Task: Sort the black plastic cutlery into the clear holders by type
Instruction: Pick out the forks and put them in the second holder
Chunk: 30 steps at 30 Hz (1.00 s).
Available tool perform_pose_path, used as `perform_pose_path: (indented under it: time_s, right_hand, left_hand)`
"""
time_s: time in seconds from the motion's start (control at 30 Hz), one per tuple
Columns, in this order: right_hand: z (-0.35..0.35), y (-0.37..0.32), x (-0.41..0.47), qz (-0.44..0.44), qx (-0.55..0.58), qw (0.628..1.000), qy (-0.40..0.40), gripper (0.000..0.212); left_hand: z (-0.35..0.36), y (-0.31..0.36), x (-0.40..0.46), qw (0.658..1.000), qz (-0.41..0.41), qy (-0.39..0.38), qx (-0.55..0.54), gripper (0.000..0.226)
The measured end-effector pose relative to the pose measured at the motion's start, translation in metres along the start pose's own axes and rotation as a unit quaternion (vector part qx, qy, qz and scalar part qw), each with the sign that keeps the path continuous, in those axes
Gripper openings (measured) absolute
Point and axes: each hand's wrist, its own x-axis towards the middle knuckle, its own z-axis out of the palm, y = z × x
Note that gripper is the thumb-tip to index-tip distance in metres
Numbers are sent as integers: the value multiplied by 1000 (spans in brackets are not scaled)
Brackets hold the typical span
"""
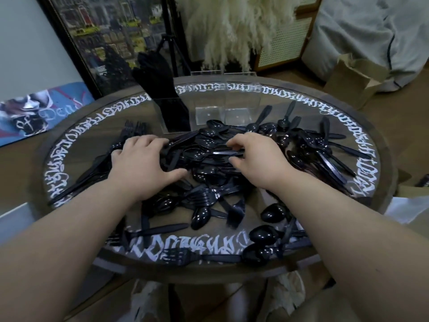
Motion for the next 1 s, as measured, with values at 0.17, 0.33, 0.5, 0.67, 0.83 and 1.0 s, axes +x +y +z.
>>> perform_pose_path:
  time_s: [0.17,0.33,0.5,0.67,0.83,1.0]
  right_hand:
    - [19,-12,11,4,-98,994,-54,40]
    - [26,-10,14,34,-120,992,-33,37]
    - [25,0,14,48,-109,993,8,26]
    - [18,9,12,55,-54,993,94,24]
    - [4,2,10,53,105,981,154,17]
    - [-6,9,7,69,158,968,181,11]
  left_hand:
    - [4,-25,-5,999,4,-34,-18,82]
    - [11,-30,-3,997,34,-41,-62,74]
    - [14,-28,0,993,54,-33,-97,70]
    - [17,-24,1,991,71,-26,-108,67]
    - [16,-12,4,989,91,77,-88,44]
    - [22,13,12,992,118,32,-6,36]
